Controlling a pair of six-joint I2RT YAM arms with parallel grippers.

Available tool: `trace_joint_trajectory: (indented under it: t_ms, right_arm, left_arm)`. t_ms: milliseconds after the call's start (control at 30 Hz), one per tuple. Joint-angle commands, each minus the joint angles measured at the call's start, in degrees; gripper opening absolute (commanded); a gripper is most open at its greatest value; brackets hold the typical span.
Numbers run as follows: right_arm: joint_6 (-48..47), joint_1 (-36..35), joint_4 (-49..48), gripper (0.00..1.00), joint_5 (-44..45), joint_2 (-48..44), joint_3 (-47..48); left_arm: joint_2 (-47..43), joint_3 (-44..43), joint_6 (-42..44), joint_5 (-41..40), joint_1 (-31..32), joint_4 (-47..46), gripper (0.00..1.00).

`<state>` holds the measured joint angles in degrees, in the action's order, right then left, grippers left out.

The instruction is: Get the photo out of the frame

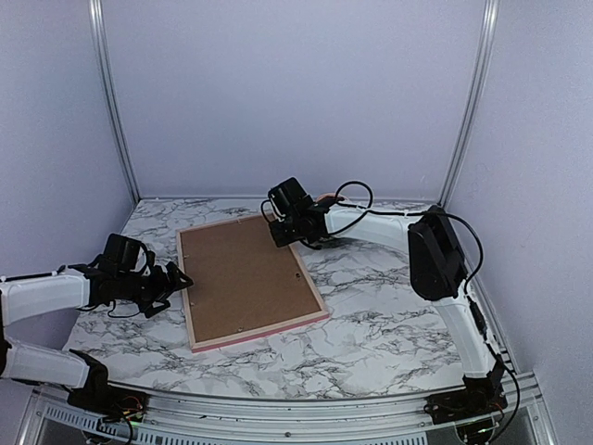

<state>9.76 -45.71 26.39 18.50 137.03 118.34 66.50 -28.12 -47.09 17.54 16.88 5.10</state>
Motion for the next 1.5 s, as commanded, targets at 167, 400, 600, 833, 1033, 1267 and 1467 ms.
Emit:
trace_joint_trajectory:
  t_ms: [167, 400, 600, 833, 1033, 1267, 1467]
  right_arm:
    - [-2.69, 0.12, 1.67, 0.00, 1.88, -4.99, 1.99]
    - [-4.21, -3.49, 7.06, 0.00, -11.40, -17.54, -11.27]
    - [-5.80, -7.66, 10.86, 0.00, -24.59, -26.31, -21.18]
    - [-8.08, -10.15, 12.63, 0.00, -32.65, -28.02, -25.86]
    - [-10.41, -11.06, 13.90, 0.00, -37.90, -28.05, -27.04]
    - [-12.55, -11.49, 15.15, 0.00, -39.26, -27.42, -28.22]
    - [-12.95, -11.84, 14.47, 0.00, -40.02, -26.28, -28.79]
  left_arm:
    - [-0.76, -1.76, 1.33, 0.42, -0.27, 1.84, 0.99]
    - [-2.11, -2.30, 2.18, 2.13, -0.23, 0.42, 0.99]
    - [-3.76, -1.50, 1.35, 1.68, -0.27, 0.44, 0.99]
    - [-4.29, -0.02, 0.95, 1.72, -0.25, 0.35, 0.99]
    - [-4.88, 0.93, 0.49, 1.73, -0.21, 0.35, 0.99]
    - [-4.96, 1.62, 0.20, 1.71, -0.18, 0.17, 0.99]
    - [-4.91, 1.83, 0.17, 2.03, -0.23, 0.13, 0.99]
